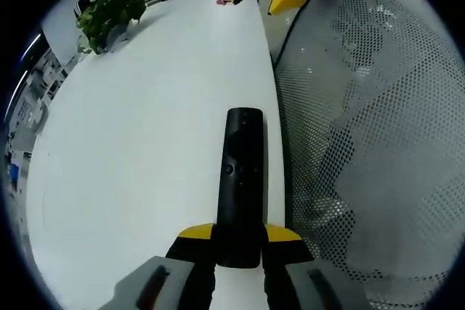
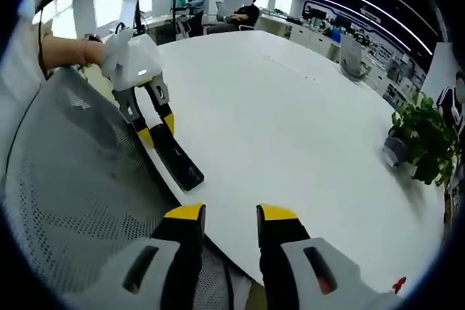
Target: Press the specified remote control buttons in sequence, fully releasing each button before pressing the next.
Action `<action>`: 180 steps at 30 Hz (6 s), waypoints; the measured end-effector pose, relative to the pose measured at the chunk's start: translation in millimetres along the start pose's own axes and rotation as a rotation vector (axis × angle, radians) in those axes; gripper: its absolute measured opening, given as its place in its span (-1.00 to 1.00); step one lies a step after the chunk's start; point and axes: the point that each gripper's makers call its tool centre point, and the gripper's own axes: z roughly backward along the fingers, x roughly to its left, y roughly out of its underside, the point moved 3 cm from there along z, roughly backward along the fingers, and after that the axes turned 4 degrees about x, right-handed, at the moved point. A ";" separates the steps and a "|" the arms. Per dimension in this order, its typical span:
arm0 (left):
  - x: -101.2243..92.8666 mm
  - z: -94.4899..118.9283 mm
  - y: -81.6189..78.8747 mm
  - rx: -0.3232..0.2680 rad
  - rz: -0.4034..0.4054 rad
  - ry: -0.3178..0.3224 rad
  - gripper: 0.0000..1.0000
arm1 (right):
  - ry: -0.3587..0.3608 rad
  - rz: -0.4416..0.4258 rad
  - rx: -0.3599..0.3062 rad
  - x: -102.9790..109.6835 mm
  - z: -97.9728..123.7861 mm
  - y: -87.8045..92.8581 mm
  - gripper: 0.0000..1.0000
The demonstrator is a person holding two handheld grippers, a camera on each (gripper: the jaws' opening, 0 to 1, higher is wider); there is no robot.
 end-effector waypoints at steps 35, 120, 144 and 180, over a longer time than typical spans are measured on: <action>1.9 0.0 3.6 -0.123 0.001 0.001 -0.53 | -0.292 0.320 0.264 42.0 -103.0 -14.1 -1.00; 1.2 0.0 4.5 -0.180 0.005 0.016 -0.53 | -0.312 0.591 0.260 49.9 -114.1 -25.3 -1.00; 1.2 0.2 5.3 -0.196 0.007 0.016 -0.52 | -0.345 1.042 0.313 55.7 -114.1 -25.6 -1.00; -0.2 1.8 6.4 -0.200 0.013 0.019 -0.52 | -0.309 0.531 0.189 56.9 -117.3 -31.7 -1.00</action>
